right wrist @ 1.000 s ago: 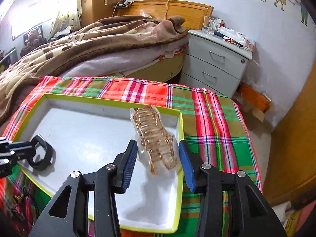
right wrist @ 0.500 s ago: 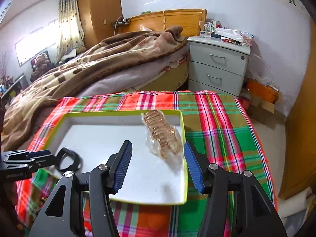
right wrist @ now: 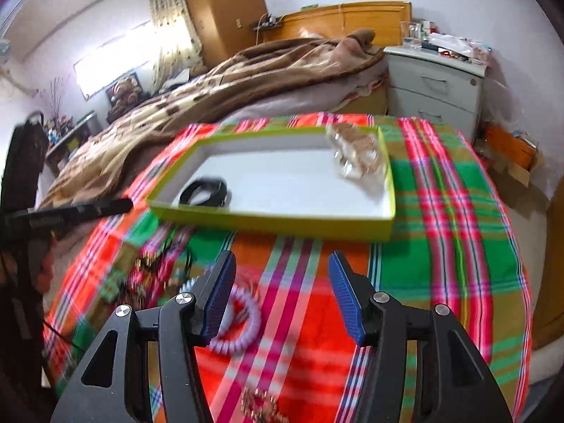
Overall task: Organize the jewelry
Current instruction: 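Reach the right gripper to the purple coil hair tie and grasp it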
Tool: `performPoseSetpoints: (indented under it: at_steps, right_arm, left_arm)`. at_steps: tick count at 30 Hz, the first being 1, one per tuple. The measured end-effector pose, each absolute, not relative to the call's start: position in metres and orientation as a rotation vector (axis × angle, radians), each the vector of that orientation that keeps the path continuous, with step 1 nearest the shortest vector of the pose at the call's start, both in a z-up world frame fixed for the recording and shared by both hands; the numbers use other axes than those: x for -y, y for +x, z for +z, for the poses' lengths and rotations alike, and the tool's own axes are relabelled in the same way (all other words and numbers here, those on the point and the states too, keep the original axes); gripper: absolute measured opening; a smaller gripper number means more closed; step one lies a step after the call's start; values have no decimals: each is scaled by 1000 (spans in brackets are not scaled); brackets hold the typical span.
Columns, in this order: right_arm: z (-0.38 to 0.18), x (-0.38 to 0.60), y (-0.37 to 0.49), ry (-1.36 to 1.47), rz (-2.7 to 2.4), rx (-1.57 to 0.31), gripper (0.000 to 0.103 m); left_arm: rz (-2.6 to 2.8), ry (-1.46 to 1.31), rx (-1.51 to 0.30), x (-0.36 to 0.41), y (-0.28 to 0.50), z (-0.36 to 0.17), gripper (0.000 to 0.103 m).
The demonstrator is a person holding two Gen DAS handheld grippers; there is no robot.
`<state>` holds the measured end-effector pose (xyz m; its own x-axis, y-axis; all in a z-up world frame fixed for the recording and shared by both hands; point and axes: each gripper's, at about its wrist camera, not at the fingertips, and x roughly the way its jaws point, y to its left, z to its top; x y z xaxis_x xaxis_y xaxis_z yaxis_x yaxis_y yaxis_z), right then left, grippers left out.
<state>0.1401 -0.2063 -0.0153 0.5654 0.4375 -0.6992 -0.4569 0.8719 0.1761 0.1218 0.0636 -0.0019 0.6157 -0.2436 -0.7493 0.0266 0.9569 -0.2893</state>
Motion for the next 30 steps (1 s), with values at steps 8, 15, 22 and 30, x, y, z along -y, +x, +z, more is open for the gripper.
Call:
performPoseSetpoints:
  at_steps: [8, 15, 22, 30]
  right_arm:
    - [-42, 199, 128, -43, 589, -903, 55]
    - [-50, 192, 125, -60, 604, -922, 44]
    - [-49, 188, 121, -93, 595, -915, 12]
    - [-42, 202, 114, -25, 593, -878, 9]
  left_arm:
    - [-165, -291, -895, -71, 95, -2, 48]
    - [-186, -316, -904, -73, 78, -8, 48]
    - [-159, -313, -918, -76, 70, -11, 48]
    - [-176, -298, -953, -67, 65, -14, 48]
